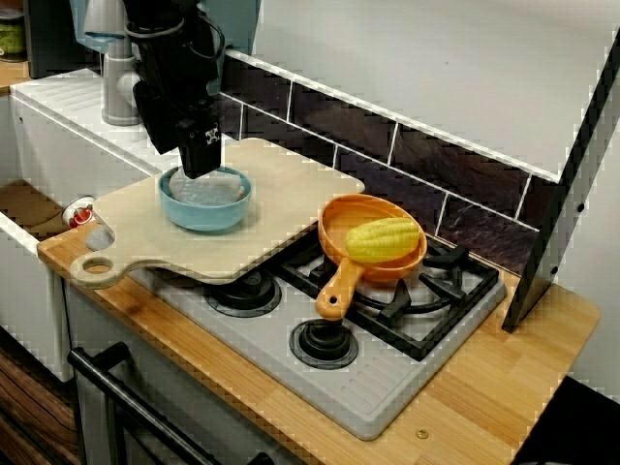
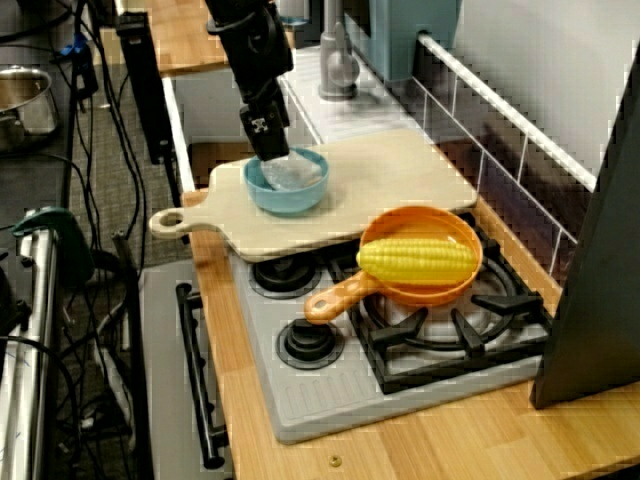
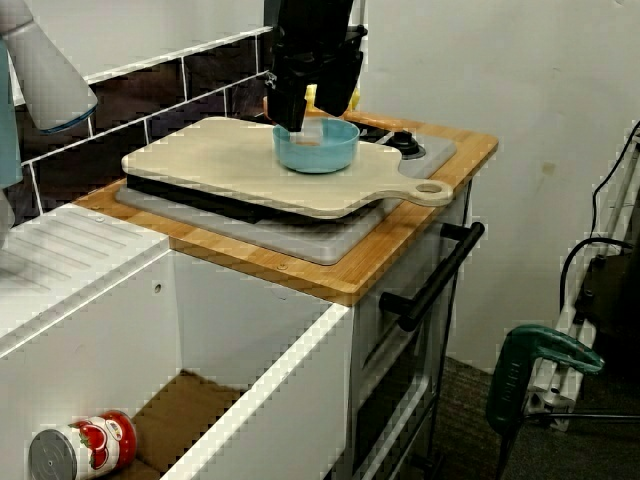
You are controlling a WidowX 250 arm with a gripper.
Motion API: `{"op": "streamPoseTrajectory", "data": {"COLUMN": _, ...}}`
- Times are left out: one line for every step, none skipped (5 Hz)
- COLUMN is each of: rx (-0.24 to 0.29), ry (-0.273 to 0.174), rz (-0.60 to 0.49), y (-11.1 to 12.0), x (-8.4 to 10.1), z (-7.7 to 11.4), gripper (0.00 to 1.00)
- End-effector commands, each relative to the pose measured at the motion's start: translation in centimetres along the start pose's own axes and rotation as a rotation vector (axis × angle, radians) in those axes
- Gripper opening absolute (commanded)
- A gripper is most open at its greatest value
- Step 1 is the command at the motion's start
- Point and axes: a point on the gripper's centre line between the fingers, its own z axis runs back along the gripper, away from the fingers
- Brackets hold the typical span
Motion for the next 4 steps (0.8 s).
{"op": "streamPoseTrajectory", "data": {"rx": 0.009, "ry": -0.047, "rz": 0.014, "y": 2.06, "x": 1.11, "z": 1.13, "gripper": 1.00}}
{"op": "streamPoseTrajectory", "data": {"rx": 0.011, "ry": -0.048, "rz": 0.008, "y": 2.10, "x": 1.22, "z": 1.08, "gripper": 1.00}}
{"op": "streamPoseTrajectory", "data": {"rx": 0.022, "ry": -0.053, "rz": -0.041, "y": 1.40, "x": 0.94, "z": 1.12, "gripper": 1.00}}
{"op": "streamPoseTrajectory", "data": {"rx": 0.024, "ry": -0.045, "rz": -0.072, "y": 1.16, "x": 0.78, "z": 1.03, "gripper": 1.00}}
